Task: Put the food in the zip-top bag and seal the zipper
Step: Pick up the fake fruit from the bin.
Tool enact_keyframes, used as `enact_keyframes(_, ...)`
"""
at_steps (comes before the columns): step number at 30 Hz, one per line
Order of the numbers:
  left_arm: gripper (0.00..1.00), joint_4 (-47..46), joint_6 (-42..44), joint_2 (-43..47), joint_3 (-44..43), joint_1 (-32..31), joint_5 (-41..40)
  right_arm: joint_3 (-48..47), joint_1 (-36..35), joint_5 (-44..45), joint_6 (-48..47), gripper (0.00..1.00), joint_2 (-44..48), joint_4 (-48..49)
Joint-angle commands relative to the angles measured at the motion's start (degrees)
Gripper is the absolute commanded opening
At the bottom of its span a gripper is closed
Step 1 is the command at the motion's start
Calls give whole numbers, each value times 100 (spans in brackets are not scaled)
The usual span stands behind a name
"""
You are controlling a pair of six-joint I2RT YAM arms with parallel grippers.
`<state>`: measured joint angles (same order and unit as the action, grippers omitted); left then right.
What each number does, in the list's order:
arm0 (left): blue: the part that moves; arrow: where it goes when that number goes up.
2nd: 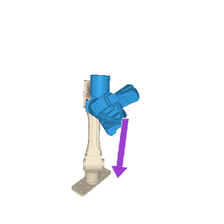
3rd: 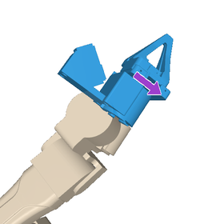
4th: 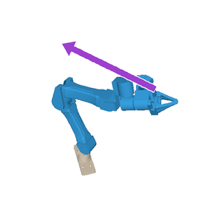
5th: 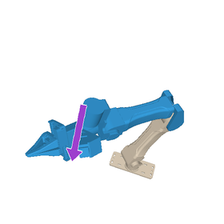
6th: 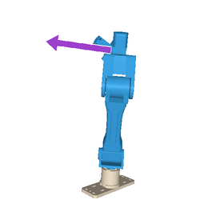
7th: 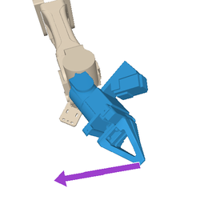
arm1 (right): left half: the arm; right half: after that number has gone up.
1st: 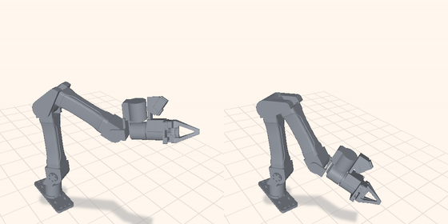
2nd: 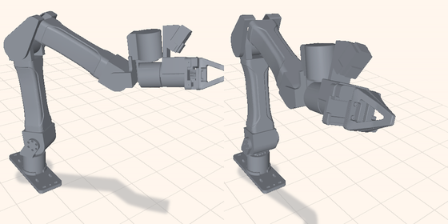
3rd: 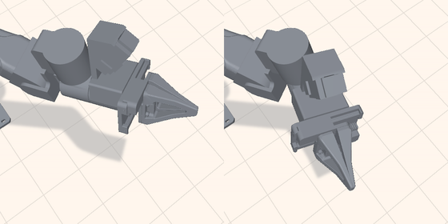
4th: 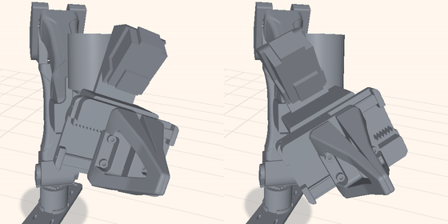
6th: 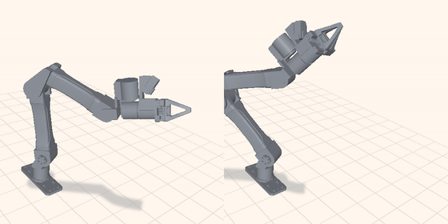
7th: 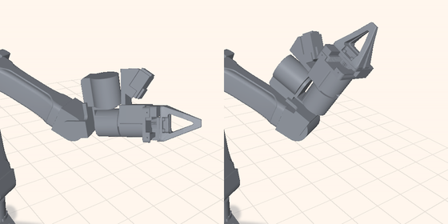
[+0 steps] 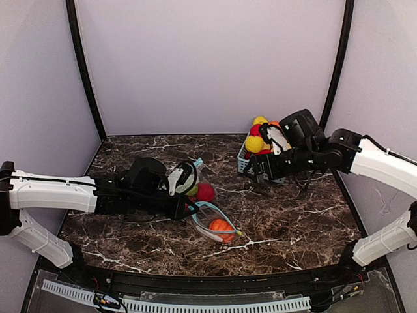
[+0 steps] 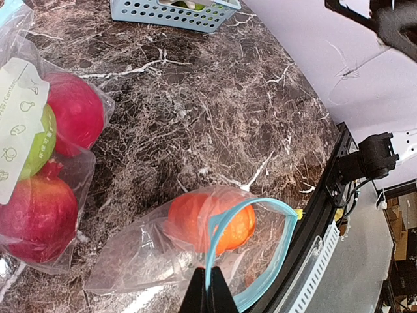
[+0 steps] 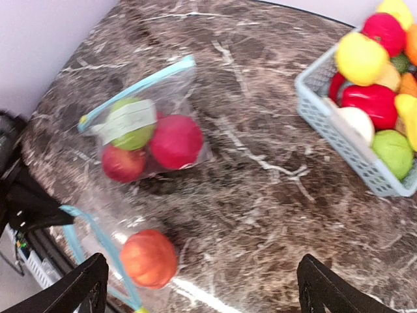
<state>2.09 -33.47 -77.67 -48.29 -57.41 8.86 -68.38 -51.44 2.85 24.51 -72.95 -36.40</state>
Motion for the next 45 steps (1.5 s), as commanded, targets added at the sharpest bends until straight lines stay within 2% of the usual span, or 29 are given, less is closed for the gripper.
enact_keyframes(1, 1, -105, -54, 145, 146, 22, -105, -302, 747, 762, 15, 98, -279, -505)
enact_keyframes(12, 1, -433, -280, 264, 379, 28, -78, -1078, 2314, 380, -902, 97, -1637, 169)
enact_keyframes(18, 1, -566, -420, 228, 419, 25, -7, -1558, 3004, 78, -1016, 90, -2298, 376)
enact_keyframes(29, 1, -534, -444, 231, 421, 27, 42, -2505, 3731, -95, -1277, 85, -3502, 1138)
enact_keyframes(41, 1, -548, -516, 189, 430, 28, 57, -3952, 4104, -587, -863, 91, -5134, 1804)
enact_keyframes(45, 1, -488, -548, 158, 429, 27, 95, -4346, 4167, -729, -759, 84, -5627, 1871)
